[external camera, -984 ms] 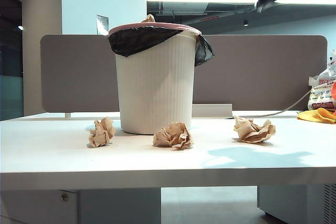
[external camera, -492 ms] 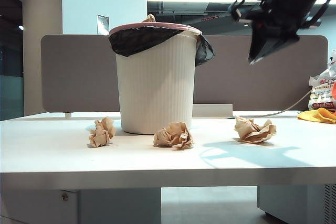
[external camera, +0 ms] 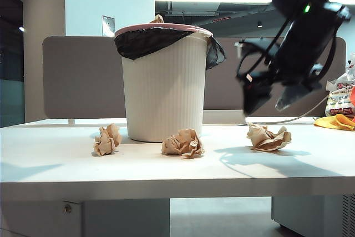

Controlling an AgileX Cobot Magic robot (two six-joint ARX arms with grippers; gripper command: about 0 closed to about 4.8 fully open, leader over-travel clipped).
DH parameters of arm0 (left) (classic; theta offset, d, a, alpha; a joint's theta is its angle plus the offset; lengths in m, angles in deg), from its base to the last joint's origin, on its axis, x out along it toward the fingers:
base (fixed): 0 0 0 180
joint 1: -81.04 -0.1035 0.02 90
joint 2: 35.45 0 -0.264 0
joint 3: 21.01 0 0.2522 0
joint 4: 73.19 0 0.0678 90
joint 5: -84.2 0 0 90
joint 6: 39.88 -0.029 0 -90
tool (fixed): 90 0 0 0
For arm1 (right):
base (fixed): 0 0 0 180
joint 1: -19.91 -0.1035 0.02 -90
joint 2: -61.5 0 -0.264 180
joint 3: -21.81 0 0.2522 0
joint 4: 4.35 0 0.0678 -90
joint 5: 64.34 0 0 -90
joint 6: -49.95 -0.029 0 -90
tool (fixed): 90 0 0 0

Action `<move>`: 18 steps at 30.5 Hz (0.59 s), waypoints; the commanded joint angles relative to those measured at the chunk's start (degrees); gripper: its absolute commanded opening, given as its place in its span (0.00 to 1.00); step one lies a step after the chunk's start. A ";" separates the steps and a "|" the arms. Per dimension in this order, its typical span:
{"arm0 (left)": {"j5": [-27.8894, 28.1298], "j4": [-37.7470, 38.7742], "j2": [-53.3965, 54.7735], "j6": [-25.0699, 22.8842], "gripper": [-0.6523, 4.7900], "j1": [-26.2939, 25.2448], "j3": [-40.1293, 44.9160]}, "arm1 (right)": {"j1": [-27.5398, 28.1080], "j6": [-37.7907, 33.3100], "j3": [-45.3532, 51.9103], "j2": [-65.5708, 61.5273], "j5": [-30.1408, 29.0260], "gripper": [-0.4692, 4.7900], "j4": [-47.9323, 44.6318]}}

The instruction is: Pick up all the trash on the table and put it in the trash can.

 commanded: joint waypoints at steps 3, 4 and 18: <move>0.17 -1.03 3.74 -1.33 0.16 3.13 -0.22 | 0.04 0.20 -1.18 -5.44 0.15 1.00 -3.74; 0.17 -1.20 4.31 -1.70 0.29 3.43 -0.22 | 0.04 0.20 -1.42 -6.49 0.13 1.00 -4.04; -0.02 -0.59 5.22 -3.96 0.60 3.45 -0.22 | 0.76 -2.03 -6.21 -14.78 1.46 0.10 -1.46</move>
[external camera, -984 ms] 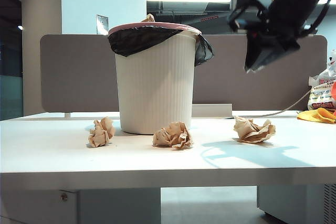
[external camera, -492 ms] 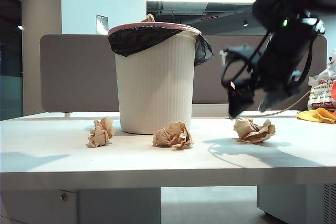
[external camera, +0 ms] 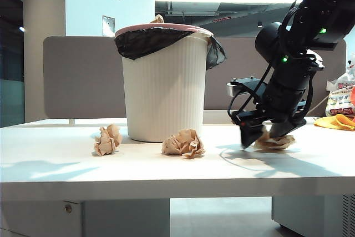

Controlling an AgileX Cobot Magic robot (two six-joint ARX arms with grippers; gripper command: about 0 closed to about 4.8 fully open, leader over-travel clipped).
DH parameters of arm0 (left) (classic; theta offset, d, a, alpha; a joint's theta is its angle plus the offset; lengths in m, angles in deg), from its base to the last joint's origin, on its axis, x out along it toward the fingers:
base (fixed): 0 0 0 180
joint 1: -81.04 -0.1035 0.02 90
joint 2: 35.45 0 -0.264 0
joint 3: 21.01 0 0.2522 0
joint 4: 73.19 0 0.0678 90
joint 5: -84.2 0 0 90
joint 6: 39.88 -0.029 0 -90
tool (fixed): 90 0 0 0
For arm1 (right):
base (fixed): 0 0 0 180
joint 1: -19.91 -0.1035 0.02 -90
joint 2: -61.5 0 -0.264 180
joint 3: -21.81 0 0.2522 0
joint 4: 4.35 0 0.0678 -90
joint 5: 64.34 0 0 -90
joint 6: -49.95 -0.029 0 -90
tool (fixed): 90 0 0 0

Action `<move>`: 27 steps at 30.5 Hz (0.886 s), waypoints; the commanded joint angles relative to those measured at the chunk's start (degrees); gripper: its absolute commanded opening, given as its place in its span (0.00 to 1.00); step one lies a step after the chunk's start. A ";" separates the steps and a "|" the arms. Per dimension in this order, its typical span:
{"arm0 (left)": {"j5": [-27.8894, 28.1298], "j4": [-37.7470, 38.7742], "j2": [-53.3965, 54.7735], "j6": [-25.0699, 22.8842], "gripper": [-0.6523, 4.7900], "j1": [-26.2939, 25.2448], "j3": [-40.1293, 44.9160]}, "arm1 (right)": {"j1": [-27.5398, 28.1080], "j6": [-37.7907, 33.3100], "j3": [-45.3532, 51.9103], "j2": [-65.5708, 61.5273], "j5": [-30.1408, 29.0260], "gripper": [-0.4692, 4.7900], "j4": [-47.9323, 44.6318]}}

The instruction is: Pick up all the trash on the table and put it in the trash can.

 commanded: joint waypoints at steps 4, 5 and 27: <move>0.22 -0.11 -0.33 -1.07 0.60 0.09 -0.20 | -0.11 -0.72 -0.07 2.91 0.42 0.09 4.70; 0.22 -0.24 -0.33 -1.07 0.60 0.09 -0.20 | -0.17 -0.72 -0.07 4.07 0.42 0.09 5.05; 5.16 -7.69 2.25 -4.00 0.56 -8.09 -21.38 | -3.32 -13.60 -42.07 16.63 -13.60 0.08 8.11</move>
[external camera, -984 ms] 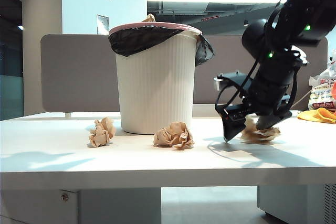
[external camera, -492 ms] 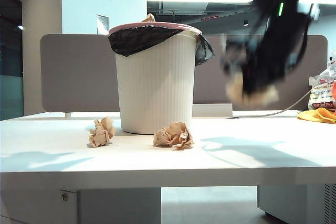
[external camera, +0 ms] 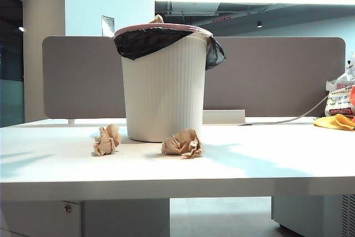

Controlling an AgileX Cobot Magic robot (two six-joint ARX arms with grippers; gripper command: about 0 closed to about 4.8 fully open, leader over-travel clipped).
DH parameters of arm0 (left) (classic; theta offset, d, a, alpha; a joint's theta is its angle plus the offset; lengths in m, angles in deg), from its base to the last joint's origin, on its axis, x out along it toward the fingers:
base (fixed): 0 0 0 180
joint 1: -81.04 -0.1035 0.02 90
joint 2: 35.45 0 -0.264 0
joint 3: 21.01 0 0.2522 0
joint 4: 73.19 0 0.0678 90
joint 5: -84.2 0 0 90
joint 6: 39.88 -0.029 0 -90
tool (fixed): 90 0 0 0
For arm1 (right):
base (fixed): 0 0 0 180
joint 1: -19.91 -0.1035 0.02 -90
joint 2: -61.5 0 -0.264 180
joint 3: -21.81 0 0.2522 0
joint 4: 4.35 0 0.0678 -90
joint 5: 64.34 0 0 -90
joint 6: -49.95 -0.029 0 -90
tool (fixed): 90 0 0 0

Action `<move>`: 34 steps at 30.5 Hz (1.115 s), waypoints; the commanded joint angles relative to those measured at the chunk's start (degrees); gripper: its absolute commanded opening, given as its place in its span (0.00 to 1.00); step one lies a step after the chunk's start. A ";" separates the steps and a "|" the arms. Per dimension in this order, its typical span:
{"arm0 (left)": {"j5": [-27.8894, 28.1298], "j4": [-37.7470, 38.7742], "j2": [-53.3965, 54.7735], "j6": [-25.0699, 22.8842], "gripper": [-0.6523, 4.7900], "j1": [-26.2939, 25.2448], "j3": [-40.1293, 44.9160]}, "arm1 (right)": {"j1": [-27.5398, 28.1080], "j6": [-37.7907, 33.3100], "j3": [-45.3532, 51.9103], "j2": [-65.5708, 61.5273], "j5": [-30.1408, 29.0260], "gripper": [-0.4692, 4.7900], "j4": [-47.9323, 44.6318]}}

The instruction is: Pick up all the trash on the table and put it in the trash can.

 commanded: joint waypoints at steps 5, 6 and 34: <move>-2.99 -0.70 4.09 -0.44 0.56 -4.31 -8.35 | -0.22 -4.96 -17.79 -13.27 -3.85 0.08 1.05; -3.26 -0.66 4.52 -0.39 0.56 -4.55 -8.57 | -0.24 -5.57 -19.78 -15.19 -3.98 0.08 1.44; -5.22 7.37 7.06 -2.84 0.57 -4.48 -8.66 | -3.50 11.32 -28.57 -33.70 -3.13 0.93 4.48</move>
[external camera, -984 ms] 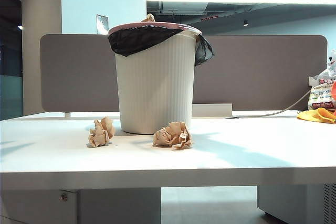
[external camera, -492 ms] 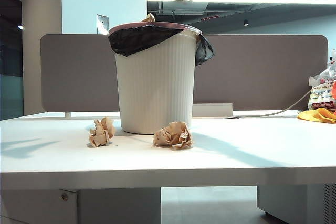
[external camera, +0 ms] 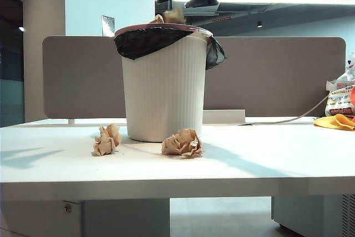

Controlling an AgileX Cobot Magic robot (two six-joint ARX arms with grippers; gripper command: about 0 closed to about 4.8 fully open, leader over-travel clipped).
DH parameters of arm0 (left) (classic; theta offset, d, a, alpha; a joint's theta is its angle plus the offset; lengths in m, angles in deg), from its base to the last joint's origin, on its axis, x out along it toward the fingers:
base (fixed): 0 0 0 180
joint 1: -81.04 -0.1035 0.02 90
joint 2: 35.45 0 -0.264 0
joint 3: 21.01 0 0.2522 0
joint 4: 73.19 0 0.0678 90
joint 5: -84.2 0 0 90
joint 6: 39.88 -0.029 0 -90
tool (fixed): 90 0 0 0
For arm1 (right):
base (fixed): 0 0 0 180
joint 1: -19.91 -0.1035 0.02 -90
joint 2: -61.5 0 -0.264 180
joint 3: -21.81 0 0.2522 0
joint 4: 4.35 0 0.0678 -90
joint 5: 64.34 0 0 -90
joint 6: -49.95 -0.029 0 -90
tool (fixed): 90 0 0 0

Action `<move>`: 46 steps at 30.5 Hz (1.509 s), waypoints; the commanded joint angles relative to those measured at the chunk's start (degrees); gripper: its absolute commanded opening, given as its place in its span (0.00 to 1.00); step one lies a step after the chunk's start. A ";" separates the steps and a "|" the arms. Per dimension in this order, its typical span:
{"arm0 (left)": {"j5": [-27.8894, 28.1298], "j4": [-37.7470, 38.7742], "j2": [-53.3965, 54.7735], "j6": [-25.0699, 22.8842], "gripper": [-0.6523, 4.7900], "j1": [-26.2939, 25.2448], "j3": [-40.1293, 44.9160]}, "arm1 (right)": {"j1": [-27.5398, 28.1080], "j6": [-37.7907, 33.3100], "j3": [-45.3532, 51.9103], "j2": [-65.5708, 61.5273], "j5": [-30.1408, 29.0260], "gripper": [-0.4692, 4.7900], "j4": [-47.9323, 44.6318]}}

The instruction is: Pick up all the trash on the table and put it in the trash can.

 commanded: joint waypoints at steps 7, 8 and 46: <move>0.09 1.68 -0.44 -0.39 0.57 0.09 -0.24 | -0.11 -0.59 -0.48 2.93 -0.07 0.93 3.02; 0.04 2.47 -0.52 -0.39 0.57 0.09 -0.24 | -0.11 -1.57 -0.48 4.00 -0.11 0.93 4.20; -7.72 15.41 -12.76 3.19 1.00 11.72 11.21 | -0.13 -4.79 35.60 58.10 0.20 0.93 30.99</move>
